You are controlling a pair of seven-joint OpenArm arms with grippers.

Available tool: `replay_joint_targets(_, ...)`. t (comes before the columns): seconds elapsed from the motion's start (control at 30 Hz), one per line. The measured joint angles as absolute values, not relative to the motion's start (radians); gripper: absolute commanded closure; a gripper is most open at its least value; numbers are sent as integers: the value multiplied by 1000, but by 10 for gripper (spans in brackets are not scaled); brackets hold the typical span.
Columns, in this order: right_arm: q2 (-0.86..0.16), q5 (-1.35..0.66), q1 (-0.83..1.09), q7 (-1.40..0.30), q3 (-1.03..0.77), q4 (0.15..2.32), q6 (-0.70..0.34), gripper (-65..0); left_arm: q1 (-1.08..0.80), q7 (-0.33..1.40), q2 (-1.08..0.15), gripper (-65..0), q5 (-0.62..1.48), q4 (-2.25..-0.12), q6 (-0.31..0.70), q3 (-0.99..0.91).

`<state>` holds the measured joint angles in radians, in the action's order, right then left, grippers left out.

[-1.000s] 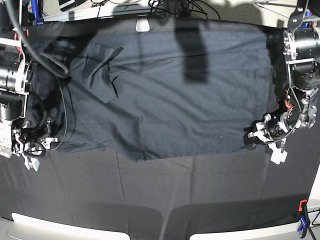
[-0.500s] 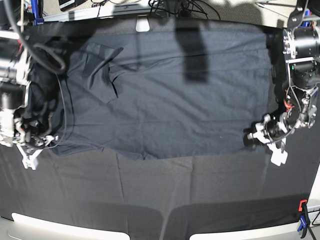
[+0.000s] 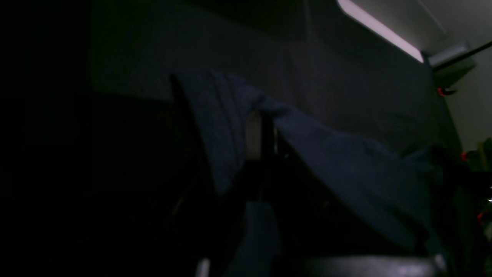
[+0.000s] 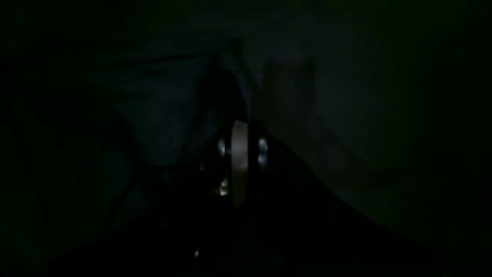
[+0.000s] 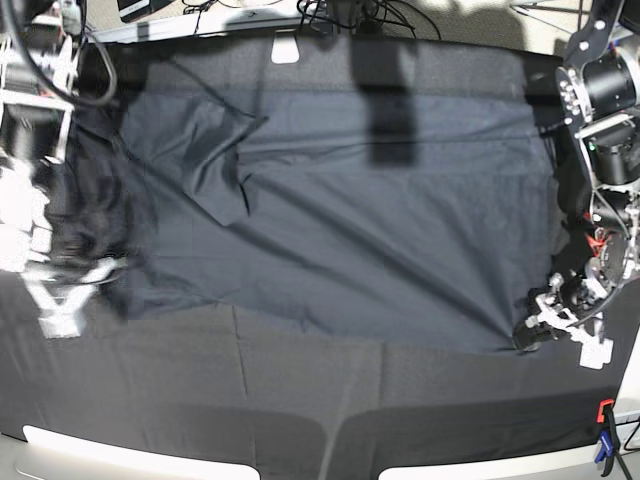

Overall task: Layout the t-shirt on the table in an organized manner, then fold the t-shirt properly
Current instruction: 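Fold the grasped edge with both grippers toward the other edge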

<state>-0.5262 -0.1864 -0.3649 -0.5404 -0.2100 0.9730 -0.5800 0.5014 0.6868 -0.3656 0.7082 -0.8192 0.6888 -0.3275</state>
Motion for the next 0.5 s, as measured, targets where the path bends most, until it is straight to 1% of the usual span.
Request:
replay_joint_targets(0.07,-527,-196,-351,-546,-278,1001,-580,0,501,689,-366,0,707,-820,689,-327)
replay_joint_targets(0.1,-532,-236,-344,-553,-299,1008,-583,0,501,690,-366,0,707,-820,689,-327)
replay_joint_targets(0.13,-540,-267,-336,-561,-311,1016,-588,0,502,690,-366,0,706,-820,689,-327)
replay_joint_targets(0.2,-550,-266,-329,-567,-326,1023,-619,0,501,689,-366,0,706,-820,689,-327)
replay_joint_targets(0.33,-559,-287,-289,-565,-356,1053,-627,0,501,693,-366,0,688,-820,689,-327)
replay_joint_targets(0.5,-561,-352,-186,-560,-455,1200,-643,0,490,711,-364,0,684,-820,689,-327)
